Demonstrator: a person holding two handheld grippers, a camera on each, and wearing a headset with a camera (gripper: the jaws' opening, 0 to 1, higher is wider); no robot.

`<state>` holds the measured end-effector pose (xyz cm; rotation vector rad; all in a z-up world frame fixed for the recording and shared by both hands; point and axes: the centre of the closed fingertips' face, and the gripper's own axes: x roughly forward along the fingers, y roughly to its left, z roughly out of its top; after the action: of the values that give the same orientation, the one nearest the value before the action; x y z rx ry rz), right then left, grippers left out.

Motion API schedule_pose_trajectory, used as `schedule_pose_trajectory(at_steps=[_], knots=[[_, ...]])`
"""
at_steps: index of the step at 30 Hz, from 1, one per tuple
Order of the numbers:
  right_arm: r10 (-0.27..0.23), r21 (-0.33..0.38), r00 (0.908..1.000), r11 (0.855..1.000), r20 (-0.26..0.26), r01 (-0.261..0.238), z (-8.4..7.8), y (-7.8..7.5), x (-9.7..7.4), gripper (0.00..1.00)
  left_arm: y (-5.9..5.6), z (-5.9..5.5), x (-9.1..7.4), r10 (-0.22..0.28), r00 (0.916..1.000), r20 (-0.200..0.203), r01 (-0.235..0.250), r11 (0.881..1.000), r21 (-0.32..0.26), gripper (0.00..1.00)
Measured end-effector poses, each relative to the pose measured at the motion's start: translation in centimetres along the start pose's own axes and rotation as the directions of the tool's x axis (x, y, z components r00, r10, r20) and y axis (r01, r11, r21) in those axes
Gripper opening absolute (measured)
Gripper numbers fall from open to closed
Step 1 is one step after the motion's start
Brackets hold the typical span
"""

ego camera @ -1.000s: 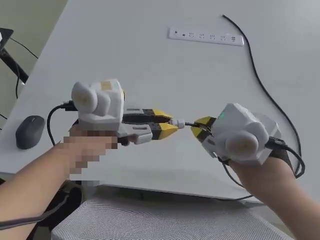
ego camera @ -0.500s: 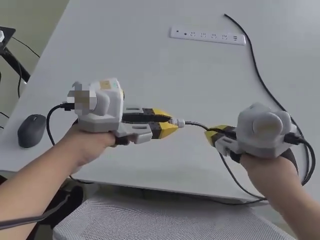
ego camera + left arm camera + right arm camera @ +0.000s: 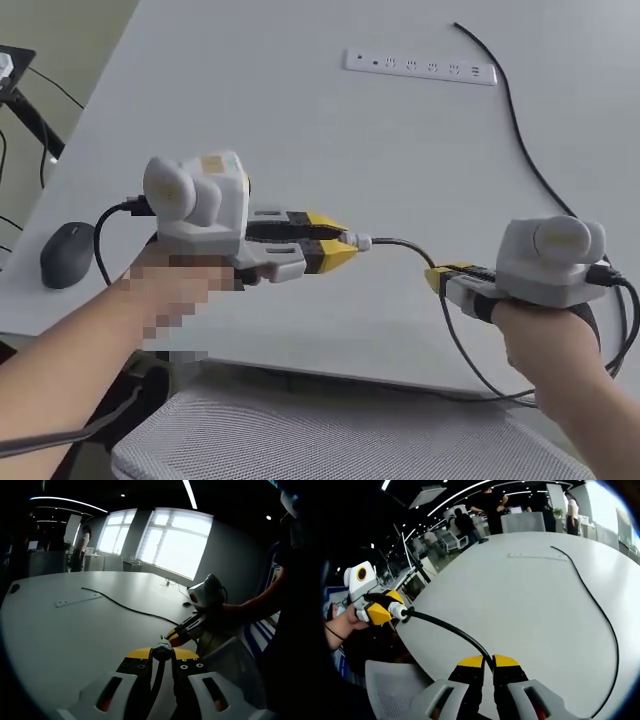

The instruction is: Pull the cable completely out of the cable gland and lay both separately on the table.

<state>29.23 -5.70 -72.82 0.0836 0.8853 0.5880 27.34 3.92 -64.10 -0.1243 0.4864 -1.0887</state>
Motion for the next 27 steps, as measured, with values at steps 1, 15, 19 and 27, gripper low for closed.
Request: schedule_pose_trajectory(at_steps=[1, 15, 19, 27], knots=[[-0.001, -0.002, 1.0, 1.0, 0.002, 0.001, 0.0, 0.0, 0.0, 0.01, 0.0, 0.0, 0.0, 0.0, 1.0, 0.001, 0.0, 1.0, 0.0, 0.15], [0.002, -0.106, 0.9996, 0.994, 0.028, 0.001, 0.3, 0.5, -0.4, 0.02, 0.3, 0.1, -0.5, 0.009, 1.0, 0.002, -0.009, 1.0, 0.011, 0.15], [0.005, -0.129, 0.9997, 0.992, 0.024, -0.001, 0.3, 0.7, -0.4, 0.03, 0.4, 0.2, -0.6, 0.013, 0.9999, 0.004, -0.013, 1.0, 0.011, 0.15], [0.022, -0.416, 0.9986, 0.91, 0.047, 0.0, 1.4, 3.0, -1.5, 0.17, 0.6, 0.2, -0.6, 0.015, 0.9999, 0.003, -0.015, 1.0, 0.008, 0.15]])
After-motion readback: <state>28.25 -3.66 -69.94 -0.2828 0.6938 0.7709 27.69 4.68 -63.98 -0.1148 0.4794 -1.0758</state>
